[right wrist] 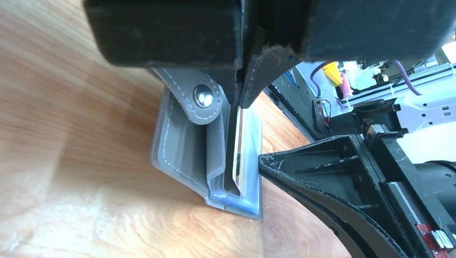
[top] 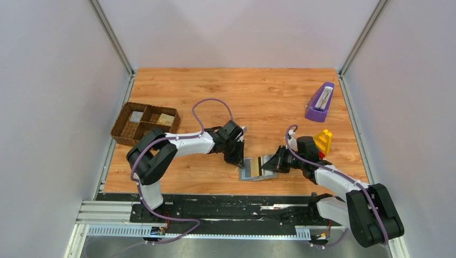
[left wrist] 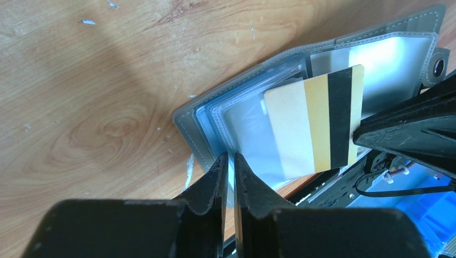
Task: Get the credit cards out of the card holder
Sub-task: Remove the credit card from the card holder.
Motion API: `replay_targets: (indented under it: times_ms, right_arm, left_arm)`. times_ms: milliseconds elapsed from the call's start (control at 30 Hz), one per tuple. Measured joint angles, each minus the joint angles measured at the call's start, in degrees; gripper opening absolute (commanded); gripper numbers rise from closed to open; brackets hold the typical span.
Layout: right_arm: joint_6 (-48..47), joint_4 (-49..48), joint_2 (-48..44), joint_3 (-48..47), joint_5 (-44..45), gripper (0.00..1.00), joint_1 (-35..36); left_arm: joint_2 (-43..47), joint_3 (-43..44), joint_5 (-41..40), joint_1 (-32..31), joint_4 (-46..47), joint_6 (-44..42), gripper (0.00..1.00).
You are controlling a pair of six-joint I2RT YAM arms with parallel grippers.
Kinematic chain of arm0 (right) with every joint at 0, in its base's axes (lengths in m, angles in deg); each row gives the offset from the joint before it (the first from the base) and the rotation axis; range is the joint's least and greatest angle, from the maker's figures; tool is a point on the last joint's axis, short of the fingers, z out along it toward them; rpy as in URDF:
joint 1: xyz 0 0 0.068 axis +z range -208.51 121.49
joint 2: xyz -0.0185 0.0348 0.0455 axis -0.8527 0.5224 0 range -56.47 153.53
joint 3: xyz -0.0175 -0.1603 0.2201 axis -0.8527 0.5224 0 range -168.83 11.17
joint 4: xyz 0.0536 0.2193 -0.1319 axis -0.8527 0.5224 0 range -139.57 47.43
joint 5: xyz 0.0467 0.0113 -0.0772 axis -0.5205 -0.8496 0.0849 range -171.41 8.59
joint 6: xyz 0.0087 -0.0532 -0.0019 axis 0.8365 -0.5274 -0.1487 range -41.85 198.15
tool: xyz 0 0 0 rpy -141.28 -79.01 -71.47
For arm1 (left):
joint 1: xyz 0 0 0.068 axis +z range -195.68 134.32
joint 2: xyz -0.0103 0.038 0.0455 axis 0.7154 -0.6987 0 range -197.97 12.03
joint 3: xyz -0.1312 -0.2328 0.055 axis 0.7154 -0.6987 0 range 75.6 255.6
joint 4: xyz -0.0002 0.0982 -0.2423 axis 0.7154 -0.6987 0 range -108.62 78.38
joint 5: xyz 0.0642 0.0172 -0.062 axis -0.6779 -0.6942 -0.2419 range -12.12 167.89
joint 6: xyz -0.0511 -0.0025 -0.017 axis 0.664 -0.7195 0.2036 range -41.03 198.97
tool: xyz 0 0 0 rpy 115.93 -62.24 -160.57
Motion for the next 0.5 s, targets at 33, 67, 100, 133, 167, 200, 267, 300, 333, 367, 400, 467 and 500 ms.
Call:
replay_targets:
  times_ms: [33,67,100,133,167,200,267,300,333,367,400,467,500]
  right_arm:
    - [-0.1,0.7,-0.6,0.0,0.1,0.00,-0.1]
    - [-0.2,1.7,-1.2,0.0,0.4,0.00,-0.1]
    - [-0.3,2.7,-1.7,0.0,0.5,0.00,-0.1]
    - [-0.5,3.8,-2.3,0.0,0.8,0.00,-0.1]
    - [-0.6,4.7,-2.7,-0.1,1.0,0.00,-0.1]
    - [-0.7,6.1,-3.3,-0.3,1.4,0.00,-0.1]
    - [-1.0,8.3,-4.5,-0.7,2.1,0.00,-0.1]
    - [-1.2,9.5,-5.2,-1.1,2.6,0.00,-0.1]
    - [-1.4,10.5,-5.7,-1.5,3.0,0.00,-0.1]
    - [-1.7,11.4,-6.3,-2.2,3.3,0.00,-0.1]
    - [-2.0,12.0,-6.7,-2.8,3.7,0.00,-0.1]
    - [-2.9,13.0,-7.0,-3.9,4.5,0.00,-0.1]
    - [-3.4,13.5,-7.1,-4.5,5.0,0.00,0.1]
  left_arm:
    - [0.0,0.1,0.0,0.0,-0.2,0.0,0.16]
    - [0.0,0.2,-0.1,0.0,-0.3,-0.1,0.16]
    - [0.0,0.2,-0.6,0.0,-0.5,-0.3,0.16]
    - [-0.1,0.2,-1.3,0.0,-0.8,-0.7,0.16]
    - [-0.2,0.2,-1.5,0.0,-1.0,-0.7,0.18]
    - [-0.3,0.3,-1.5,0.1,-1.1,-0.7,0.18]
    - [-0.3,0.5,-1.6,0.0,-1.3,-0.9,0.21]
    - [-0.3,0.6,-1.6,0.0,-1.4,-1.0,0.24]
    - [-0.3,0.7,-1.5,0.0,-1.5,-1.0,0.25]
    - [-0.3,0.8,-1.4,0.0,-1.8,-1.0,0.28]
    - [-0.3,1.0,-1.4,0.0,-2.1,-1.0,0.29]
    - [-0.3,1.7,-1.4,0.0,-3.4,-1.1,0.34]
    - [-0.3,2.2,-1.5,0.0,-4.3,-1.1,0.39]
